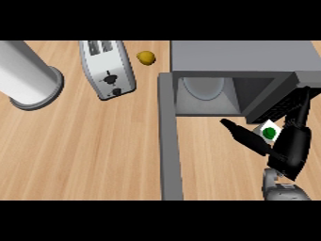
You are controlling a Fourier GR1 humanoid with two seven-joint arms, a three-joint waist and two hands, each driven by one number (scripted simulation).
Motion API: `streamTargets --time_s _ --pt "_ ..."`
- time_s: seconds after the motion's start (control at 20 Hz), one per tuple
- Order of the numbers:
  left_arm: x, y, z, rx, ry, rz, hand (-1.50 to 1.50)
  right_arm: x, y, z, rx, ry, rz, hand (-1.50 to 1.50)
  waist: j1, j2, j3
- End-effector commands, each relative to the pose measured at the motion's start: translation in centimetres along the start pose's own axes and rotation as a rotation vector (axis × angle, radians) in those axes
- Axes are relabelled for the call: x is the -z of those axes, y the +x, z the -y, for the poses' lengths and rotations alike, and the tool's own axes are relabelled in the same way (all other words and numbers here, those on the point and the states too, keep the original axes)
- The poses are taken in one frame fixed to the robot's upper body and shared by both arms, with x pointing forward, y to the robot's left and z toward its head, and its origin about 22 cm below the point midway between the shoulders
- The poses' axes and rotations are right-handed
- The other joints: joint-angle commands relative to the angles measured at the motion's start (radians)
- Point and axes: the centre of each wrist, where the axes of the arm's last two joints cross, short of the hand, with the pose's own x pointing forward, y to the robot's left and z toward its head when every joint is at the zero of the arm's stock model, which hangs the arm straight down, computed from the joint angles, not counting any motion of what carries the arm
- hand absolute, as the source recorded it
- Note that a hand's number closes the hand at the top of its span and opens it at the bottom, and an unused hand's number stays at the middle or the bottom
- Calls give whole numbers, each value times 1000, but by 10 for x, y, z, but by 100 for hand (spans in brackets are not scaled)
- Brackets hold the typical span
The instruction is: Pick up the milk, place it into the microwave and close the microwave
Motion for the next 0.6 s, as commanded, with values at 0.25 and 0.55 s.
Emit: streamTargets --time_s 0.25,0.55 --pt "-15 8 2 6 13 6 -150 -13 -59 16 -46 -90 -81 -150 0 0 0" --pt "-13 8 -10 11 5 -2 -150 -22 -100 36 -43 -117 -106 -150 -2 0 0"
